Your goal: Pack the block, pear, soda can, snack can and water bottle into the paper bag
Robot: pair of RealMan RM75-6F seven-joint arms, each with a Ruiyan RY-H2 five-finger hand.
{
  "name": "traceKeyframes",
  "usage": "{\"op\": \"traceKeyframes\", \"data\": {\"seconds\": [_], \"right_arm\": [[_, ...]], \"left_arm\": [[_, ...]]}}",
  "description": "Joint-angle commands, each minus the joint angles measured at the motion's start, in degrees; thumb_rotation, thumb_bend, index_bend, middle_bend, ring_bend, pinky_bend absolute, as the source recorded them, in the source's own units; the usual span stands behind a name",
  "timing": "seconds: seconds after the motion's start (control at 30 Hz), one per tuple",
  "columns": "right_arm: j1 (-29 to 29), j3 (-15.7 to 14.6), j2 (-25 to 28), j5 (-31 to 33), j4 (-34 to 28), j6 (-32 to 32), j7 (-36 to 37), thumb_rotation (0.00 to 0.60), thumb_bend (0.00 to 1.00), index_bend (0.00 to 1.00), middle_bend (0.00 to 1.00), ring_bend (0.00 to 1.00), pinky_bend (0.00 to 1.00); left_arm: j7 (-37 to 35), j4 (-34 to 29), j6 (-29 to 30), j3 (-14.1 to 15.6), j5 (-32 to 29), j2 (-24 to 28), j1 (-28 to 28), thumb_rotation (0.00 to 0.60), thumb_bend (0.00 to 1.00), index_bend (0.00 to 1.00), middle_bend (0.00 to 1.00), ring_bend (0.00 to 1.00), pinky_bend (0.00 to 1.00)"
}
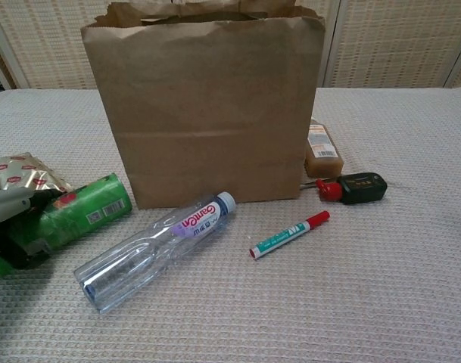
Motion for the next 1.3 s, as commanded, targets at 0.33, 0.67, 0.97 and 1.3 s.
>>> {"op": "traceKeyframes", "data": {"seconds": [0.33,0.67,0.97,1.3], "right_arm": [[-0.13,-0.35,0.45,-1.33,0.44,0.35,2.05,0.600,0.03,0.00,0.01,0.00,0.02],[-0.20,-0.42,0.62,-1.37,0.41,0.19,2.68,0.600,0.03,0.00,0.01,0.00,0.02],[-0.13,-0.35,0.41,-1.33,-0.02,-0.05,2.34,0.600,0.03,0.00,0.01,0.00,0.02],[0.39,-0.29,-0.02,-0.85,-0.50,-1.36,1.61,0.600,0.03,0.00,0.01,0.00,0.02]], "left_arm": [[-3.70,4.03,5.40,5.08,11.51,2.35,4.07,0.600,0.62,0.64,0.71,0.69,0.78],[-23.88,-3.59,10.33,-1.87,15.17,10.29,11.78,0.600,0.64,0.65,0.72,0.70,0.78],[-40.97,-8.98,11.48,-16.82,11.52,13.71,14.31,0.600,0.64,0.65,0.71,0.70,0.78],[-31.95,-8.51,5.60,-20.90,22.72,15.03,3.24,0.600,0.64,0.65,0.71,0.70,0.77]]}}
